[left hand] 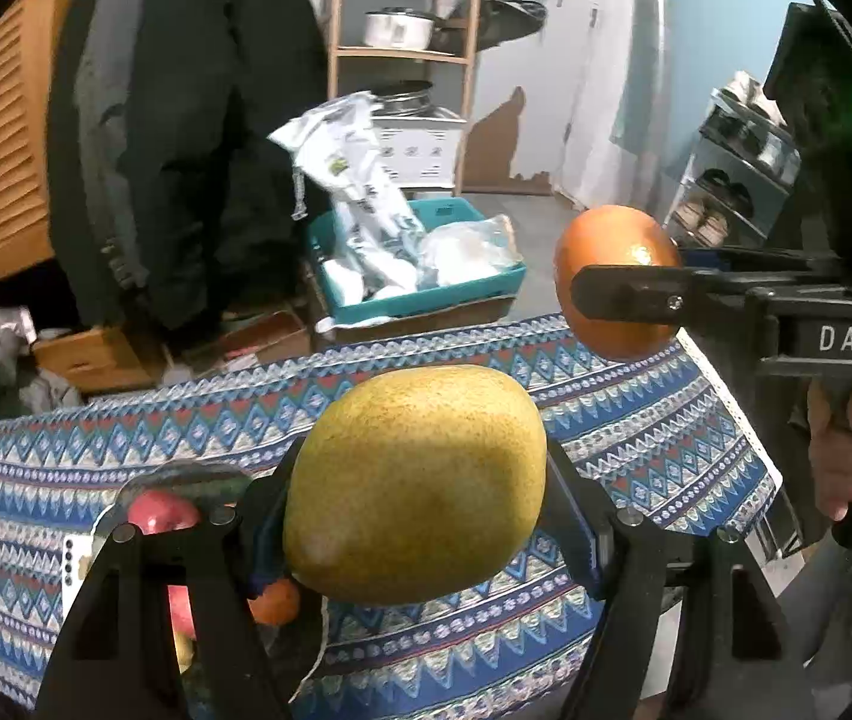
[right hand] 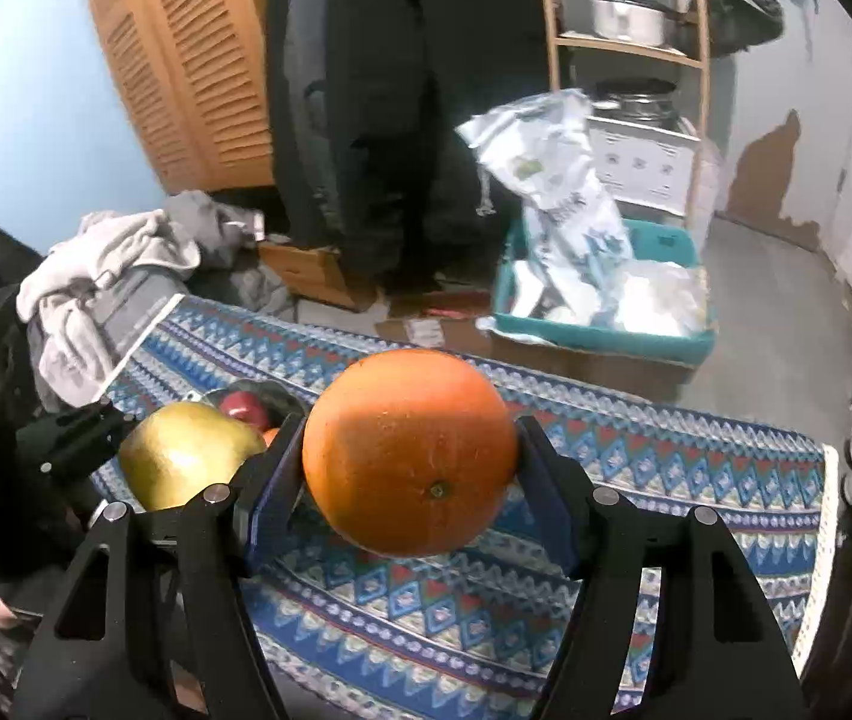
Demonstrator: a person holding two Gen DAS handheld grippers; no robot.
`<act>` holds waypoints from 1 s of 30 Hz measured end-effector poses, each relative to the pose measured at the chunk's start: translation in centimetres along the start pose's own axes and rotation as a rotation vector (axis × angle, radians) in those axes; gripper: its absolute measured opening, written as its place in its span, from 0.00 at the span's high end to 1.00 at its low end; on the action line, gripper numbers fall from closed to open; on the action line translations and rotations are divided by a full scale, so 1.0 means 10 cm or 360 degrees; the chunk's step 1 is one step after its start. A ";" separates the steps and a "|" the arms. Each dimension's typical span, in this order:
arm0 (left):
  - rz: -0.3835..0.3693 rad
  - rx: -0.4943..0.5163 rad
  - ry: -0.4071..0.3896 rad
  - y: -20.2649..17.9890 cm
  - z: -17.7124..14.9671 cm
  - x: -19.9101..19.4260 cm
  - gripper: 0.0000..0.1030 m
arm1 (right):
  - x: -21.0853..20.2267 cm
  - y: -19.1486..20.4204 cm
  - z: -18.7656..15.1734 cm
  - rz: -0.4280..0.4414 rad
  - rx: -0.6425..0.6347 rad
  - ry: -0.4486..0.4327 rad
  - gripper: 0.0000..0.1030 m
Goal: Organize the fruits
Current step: 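Lift the orange and mango in both tools and carry them over the glass plate, then lower the mango and orange onto the glass plate and open both tools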
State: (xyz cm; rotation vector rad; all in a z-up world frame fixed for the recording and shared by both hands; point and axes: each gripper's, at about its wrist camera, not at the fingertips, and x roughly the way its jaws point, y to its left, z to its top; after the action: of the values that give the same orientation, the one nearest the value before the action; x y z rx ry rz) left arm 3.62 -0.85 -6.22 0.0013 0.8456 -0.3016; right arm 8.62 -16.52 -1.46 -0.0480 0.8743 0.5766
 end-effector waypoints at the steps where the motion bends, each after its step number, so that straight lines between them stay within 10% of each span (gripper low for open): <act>1: 0.0011 -0.0015 0.0000 0.05 -0.02 -0.02 0.28 | 0.02 0.04 0.02 0.0010 -0.0006 0.0002 0.33; 30: 0.0241 -0.0410 0.0238 1.43 -1.00 -0.08 0.28 | 1.31 1.10 0.03 0.0251 -0.0081 0.0327 0.33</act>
State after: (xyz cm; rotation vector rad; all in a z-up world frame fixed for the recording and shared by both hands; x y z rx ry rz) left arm -0.46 14.25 -14.00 -0.1530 1.0224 -0.0488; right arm 9.94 -1.17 -8.77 -0.0863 1.0693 0.7506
